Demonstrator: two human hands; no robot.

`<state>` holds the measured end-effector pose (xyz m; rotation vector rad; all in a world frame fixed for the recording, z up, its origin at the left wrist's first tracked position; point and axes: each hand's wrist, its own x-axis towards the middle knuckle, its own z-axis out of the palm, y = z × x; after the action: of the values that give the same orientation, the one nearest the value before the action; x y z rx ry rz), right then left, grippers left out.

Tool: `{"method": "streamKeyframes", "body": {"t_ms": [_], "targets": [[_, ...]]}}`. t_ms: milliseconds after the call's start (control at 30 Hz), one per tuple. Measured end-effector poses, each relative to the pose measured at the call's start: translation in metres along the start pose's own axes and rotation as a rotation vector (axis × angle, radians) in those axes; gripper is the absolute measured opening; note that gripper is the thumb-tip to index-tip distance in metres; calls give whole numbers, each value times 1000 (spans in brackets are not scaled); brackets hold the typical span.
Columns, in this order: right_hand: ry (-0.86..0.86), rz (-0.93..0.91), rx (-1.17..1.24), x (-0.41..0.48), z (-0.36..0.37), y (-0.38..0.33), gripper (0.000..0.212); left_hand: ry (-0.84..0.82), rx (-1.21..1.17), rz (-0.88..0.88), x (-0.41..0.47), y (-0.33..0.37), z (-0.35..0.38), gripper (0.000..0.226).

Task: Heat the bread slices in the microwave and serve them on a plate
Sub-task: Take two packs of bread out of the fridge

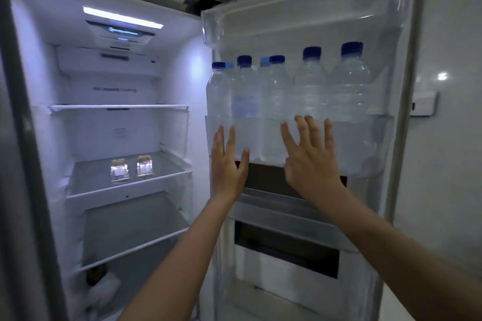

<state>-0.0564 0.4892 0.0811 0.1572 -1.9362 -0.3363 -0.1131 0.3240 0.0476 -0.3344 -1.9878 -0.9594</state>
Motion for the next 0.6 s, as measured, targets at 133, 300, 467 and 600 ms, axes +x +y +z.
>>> {"method": "streamKeyframes", "body": {"t_ms": [133, 300, 467, 600], "targets": [[39, 46, 99, 0, 32, 41, 80, 20, 146, 158, 13, -2, 23, 64], [27, 97, 201, 1, 72, 76, 82, 44, 267, 208, 21, 2, 58, 64], [-28, 140, 327, 4, 101, 101, 83, 47, 337, 243, 23, 8, 82, 62], [-54, 167, 440, 9, 119, 112, 79, 0, 421, 268, 26, 9, 89, 62]]}}
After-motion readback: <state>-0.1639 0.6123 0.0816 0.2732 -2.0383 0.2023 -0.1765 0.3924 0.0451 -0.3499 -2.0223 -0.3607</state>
